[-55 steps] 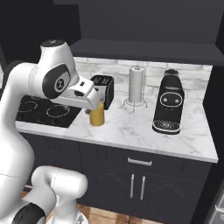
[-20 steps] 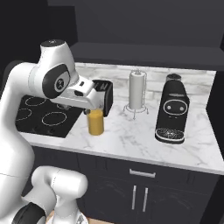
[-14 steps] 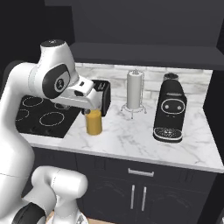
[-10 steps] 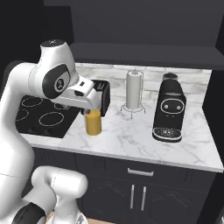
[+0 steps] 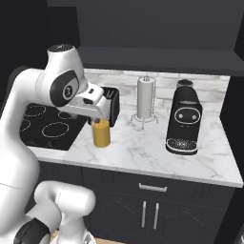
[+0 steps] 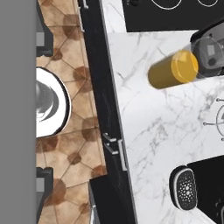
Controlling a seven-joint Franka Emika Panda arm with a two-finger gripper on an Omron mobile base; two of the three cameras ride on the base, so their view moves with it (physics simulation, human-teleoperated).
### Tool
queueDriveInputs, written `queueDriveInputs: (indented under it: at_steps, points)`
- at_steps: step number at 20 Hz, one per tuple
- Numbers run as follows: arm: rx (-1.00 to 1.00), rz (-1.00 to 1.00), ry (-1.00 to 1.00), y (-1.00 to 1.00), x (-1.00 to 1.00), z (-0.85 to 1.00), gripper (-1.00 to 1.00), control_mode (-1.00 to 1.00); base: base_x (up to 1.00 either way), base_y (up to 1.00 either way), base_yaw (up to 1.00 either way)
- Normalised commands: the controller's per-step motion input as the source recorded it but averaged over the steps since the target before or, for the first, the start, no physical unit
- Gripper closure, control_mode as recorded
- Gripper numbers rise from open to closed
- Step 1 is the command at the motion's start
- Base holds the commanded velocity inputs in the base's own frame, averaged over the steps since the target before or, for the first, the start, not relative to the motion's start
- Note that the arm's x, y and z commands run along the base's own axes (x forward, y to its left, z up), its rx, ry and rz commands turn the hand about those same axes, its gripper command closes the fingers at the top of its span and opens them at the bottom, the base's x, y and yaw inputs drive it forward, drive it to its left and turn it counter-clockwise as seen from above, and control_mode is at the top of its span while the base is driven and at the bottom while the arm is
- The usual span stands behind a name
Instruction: There is a tray on the dining counter. Grab the cup, mug, and pitcher and place them on the tray. The pitcher may be placed next to the tray if it cannot fit the tray.
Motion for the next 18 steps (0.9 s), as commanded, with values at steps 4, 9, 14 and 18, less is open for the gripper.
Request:
queueDriveInputs:
  at_steps: [4, 9, 14, 18]
  points:
    - [0.00, 0.00, 0.00, 0.00, 0.48, -0.30, -1.00, -1.00, 0.00, 0.00, 0.00]
    - [0.00, 0.00, 0.00, 0.00, 0.49, -0.34, -1.00, -1.00, 0.00, 0.00, 0.00]
    - [0.00, 0.00, 0.00, 0.06, 0.36, -0.35, -1.00, -1.00, 0.00, 0.00, 0.00]
    - [0.00, 0.00, 0.00, 0.09, 0.28, -0.30, -1.00, -1.00, 0.00, 0.00, 0.00]
